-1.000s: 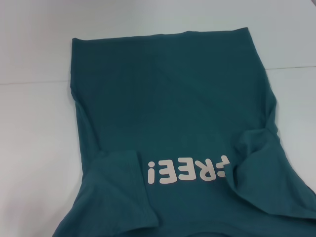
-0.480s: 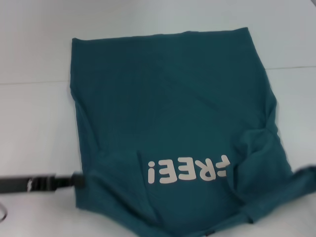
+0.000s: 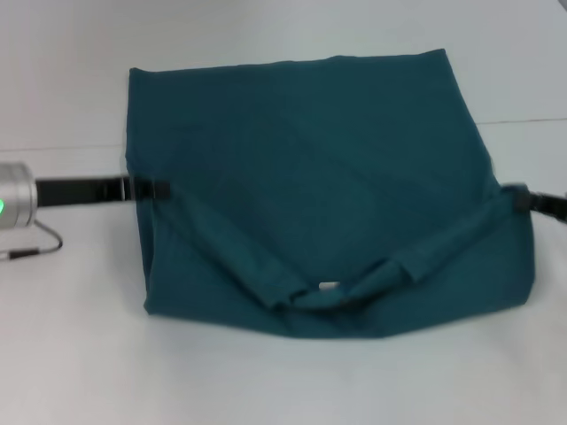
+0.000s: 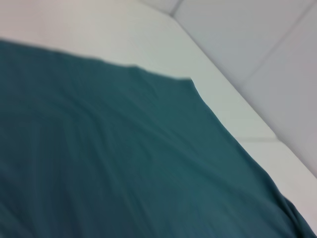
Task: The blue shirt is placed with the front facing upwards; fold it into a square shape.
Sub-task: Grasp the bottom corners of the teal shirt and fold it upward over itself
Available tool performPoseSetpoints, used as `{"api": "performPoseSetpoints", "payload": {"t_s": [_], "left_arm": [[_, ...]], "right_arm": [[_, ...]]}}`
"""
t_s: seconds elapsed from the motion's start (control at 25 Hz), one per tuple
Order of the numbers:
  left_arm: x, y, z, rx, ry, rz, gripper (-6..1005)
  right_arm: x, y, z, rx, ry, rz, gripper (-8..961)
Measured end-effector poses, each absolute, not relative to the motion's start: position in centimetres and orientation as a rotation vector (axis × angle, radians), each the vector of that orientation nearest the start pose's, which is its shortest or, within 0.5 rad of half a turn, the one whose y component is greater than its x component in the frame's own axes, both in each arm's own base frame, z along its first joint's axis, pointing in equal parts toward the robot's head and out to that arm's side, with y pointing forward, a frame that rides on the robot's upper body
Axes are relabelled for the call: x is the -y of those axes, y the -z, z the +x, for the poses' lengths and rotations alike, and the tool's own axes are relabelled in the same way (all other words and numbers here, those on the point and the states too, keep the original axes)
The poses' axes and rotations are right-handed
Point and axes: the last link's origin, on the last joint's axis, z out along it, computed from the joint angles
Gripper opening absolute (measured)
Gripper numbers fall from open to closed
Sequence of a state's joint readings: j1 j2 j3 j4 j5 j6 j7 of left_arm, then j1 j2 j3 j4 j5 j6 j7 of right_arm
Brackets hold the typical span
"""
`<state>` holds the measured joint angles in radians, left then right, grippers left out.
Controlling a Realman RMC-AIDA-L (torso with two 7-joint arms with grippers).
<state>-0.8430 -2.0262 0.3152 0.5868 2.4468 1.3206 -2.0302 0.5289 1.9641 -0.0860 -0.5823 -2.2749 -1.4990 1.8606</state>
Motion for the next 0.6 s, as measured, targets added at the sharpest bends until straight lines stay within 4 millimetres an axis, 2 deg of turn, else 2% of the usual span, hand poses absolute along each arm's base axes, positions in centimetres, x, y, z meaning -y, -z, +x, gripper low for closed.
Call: {"api": "performPoseSetpoints", "payload": {"t_s": [0.28, 0.6], "left_arm": [[-45.1, -3.2, -22.9, 1.252, 0.598, -2.214, 19], [-47.2, -3.6, -22.1, 1.189, 0.666, -2.098, 19]], "right_arm": [[-38.0, -8.0, 32.3, -1.352, -0.821, -2.011, 33], [-42.2, -7.7, 29.8, -1.249, -0.73, -1.994, 33]]}}
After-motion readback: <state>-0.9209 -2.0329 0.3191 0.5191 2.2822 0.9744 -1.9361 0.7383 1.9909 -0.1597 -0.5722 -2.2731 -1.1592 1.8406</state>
